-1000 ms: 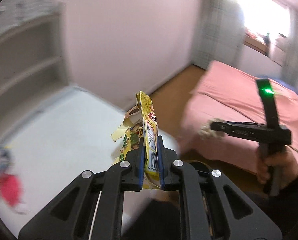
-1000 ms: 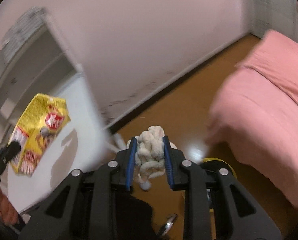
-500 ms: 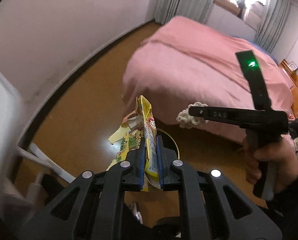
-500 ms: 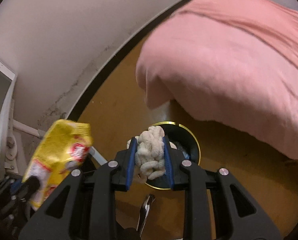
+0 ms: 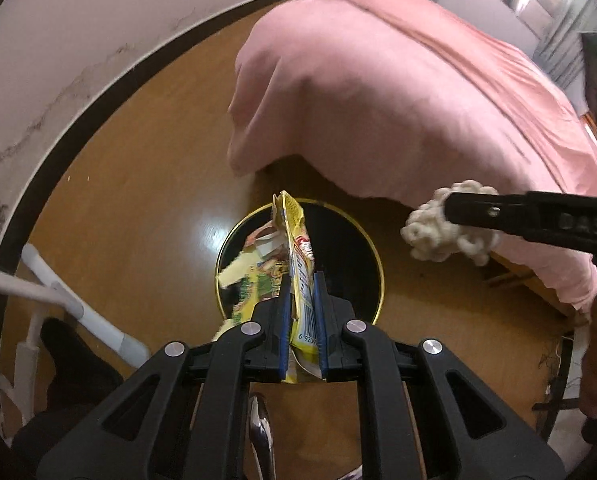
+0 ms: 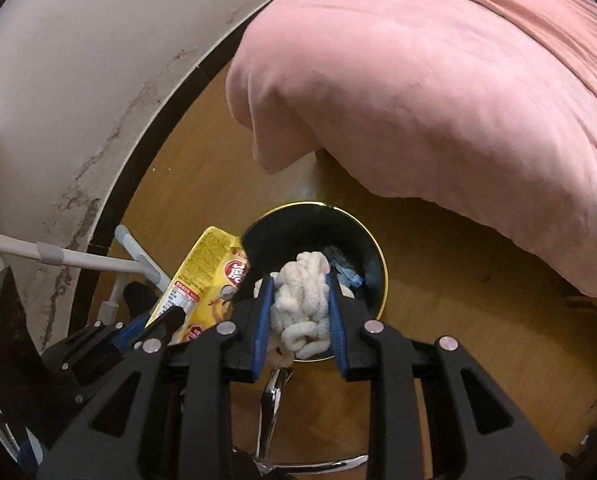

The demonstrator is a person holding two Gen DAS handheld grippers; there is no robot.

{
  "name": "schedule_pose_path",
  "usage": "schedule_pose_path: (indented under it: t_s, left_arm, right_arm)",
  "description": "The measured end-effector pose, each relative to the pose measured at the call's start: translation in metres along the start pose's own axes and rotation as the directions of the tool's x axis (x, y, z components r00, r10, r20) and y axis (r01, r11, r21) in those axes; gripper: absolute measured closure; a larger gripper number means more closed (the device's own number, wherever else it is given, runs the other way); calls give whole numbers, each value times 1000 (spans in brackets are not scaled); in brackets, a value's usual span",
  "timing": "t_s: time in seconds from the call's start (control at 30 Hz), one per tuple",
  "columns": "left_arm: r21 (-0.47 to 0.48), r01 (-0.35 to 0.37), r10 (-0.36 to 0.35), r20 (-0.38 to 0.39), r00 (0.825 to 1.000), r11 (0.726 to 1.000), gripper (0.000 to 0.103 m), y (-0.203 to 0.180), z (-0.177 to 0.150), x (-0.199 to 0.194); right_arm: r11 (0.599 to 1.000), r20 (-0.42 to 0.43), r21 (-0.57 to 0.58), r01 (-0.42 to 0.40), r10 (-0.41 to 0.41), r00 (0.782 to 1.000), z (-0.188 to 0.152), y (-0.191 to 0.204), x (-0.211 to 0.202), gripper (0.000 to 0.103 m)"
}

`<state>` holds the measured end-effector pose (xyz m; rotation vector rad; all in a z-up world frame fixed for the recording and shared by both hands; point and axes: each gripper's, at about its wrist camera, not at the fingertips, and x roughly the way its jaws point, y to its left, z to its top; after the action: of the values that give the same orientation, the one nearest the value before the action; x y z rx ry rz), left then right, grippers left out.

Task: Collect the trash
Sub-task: 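Carry the snack bag and puffed snack over the bin and open both tools, then swing both tools back toward the desk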

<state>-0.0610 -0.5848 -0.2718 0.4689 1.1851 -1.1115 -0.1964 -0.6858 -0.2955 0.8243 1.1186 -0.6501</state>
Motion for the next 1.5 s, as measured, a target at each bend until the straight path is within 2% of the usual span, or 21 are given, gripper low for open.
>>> schedule_pose_path:
  t_s: [0.5,0.53,0.6,0.67,0.77,0.9,1.0,1.13,1.2,1.3,1.4,1.5]
  left_arm:
    - [-2,37,-37,-2,999,999,91,4,-7,6]
    - [-3,35,-35,-2,999,999,88,5,-8,6]
    - [-8,37,-37,1,999,999,61,6,-8,4]
    - [-12,40,-40,21,999,999,52,6,-8,-1]
    - [-20,46,-45,30,999,999,47,8,-9,-4]
    - [-40,59,-58,26,998,998,46,11,-9,-5]
    - [-50,67,-66,22,998,996,45,13,-10,-6]
    - [-42,65,-64,27,998,997,40,12,-11,-8]
    - [-35,57,-56,42,998,998,29,10,-10,-12]
    - [-17,61,-60,85,995,998,19,4,-9,-29]
    - [49,44,-50,109,993,998,16,-8,-8,-54]
    - [112,26,-45,169,985,993,14,-20,-8,-93]
  right_arm:
    - [1000,-8,15,21,-21,1000,0,0,-2,77]
    - [1000,-8,14,21,-21,1000,0,0,-1,77]
    - [1000,-8,14,21,-21,1000,-1,1,-1,77]
    - [1000,-8,15,20,-20,1000,-1,1,-1,77]
    - [1000,-5,21,12,-12,1000,-1,0,-1,73]
    - [1000,11,31,-2,2,1000,-1,0,-4,52]
    - [999,24,35,-9,9,1000,-1,1,-6,43]
    - [999,41,39,-7,5,999,-1,0,-11,38]
    - [999,61,41,3,-5,998,0,0,-16,37]
    - [999,107,33,18,-22,994,3,0,-30,35]
    - [999,174,22,41,-44,984,6,2,-55,34]
    - [999,252,8,51,-52,966,6,8,-87,30]
